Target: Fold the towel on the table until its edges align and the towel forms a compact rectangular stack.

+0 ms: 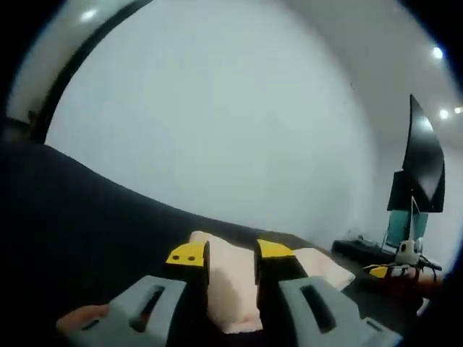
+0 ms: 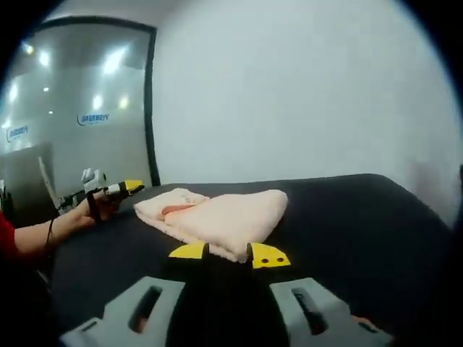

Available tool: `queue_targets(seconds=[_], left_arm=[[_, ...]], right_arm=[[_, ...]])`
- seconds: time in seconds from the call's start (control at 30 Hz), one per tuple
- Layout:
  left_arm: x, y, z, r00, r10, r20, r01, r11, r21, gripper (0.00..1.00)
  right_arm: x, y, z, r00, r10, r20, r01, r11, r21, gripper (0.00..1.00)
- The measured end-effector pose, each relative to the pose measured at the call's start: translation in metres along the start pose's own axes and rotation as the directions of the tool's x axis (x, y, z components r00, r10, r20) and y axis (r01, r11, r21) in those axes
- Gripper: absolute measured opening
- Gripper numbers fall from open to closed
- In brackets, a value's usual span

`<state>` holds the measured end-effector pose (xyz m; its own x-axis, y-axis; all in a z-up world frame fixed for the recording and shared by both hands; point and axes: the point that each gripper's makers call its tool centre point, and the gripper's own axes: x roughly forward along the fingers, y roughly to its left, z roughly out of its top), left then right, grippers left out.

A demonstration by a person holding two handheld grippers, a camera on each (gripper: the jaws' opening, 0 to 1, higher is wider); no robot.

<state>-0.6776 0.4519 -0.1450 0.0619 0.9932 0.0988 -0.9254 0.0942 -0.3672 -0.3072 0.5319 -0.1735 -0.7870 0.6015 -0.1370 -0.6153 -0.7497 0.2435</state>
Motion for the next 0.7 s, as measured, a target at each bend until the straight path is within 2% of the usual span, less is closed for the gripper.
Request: queue_targets(seconds=[0.03,0.07,0.13,0.17,0.2,0.27,0.3,0.37,0.47,0.53,0.6,0.7], left_arm=[[0.001,0.003,0.001,1.0,0.003,0.001,-0.003,1.0,-0.013,0.27],[0.0,0.006,0.001,1.0,0.01,0.004,-0.01,0.999,-0.032,0.28],[-0.001,0.004,0.001,1.0,0.011,0.014,-0.01,0.998,-0.063,0.29],[-0.001,0.006,0.001,1.0,0.013,0.016,-0.012,0.997,-0.07,0.3],[-0.001,0.007,0.0,1.0,0.021,0.011,-0.02,0.997,-0.078,0.3],[0.0,0.012,-0.002,1.0,0.026,0.004,-0.025,0.997,-0.079,0.32],[0.0,0.009,-0.002,1.0,0.023,0.002,-0.022,0.997,-0.071,0.33],[0.001,0.006,-0.006,1.0,0.017,-0.014,-0.018,0.998,-0.052,0.33],[0.001,0.005,-0.01,0.999,0.011,-0.039,-0.012,1.0,-0.025,0.33],[0.002,0.006,-0.012,0.999,0.011,-0.051,-0.012,1.0,-0.015,0.33],[0.003,0.007,-0.013,0.998,0.007,-0.055,-0.008,1.0,-0.014,0.32],[0.005,0.01,-0.016,0.997,0.018,-0.071,-0.019,1.0,-0.01,0.3]], right_arm=[[-0.001,-0.005,0.004,0.999,-0.033,-0.007,0.034,0.995,0.091,0.2],[-0.001,-0.015,0.004,0.996,-0.082,-0.032,0.086,0.981,0.172,0.21],[-0.003,-0.013,0.006,0.995,-0.086,-0.051,0.098,0.929,0.357,0.24],[0.002,-0.019,-0.003,0.989,-0.1,-0.105,0.135,0.907,0.4,0.24],[0.009,-0.021,-0.008,0.985,-0.096,-0.14,0.146,0.902,0.406,0.25],[0.015,-0.024,-0.008,0.98,-0.142,-0.138,0.183,0.919,0.349,0.27],[0.023,-0.027,-0.009,0.977,-0.153,-0.148,0.197,0.912,0.359,0.26],[0.039,-0.03,-0.012,0.974,-0.152,-0.167,0.212,0.875,0.436,0.27],[0.056,-0.024,-0.014,0.975,-0.132,-0.178,0.201,0.865,0.459,0.31],[0.062,-0.015,-0.013,0.977,-0.121,-0.177,0.192,0.865,0.464,0.37],[0.067,-0.006,-0.012,0.976,-0.137,-0.17,0.2,0.873,0.445,0.44],[0.072,0.004,-0.018,0.966,-0.18,-0.185,0.236,0.907,0.35,0.53]])
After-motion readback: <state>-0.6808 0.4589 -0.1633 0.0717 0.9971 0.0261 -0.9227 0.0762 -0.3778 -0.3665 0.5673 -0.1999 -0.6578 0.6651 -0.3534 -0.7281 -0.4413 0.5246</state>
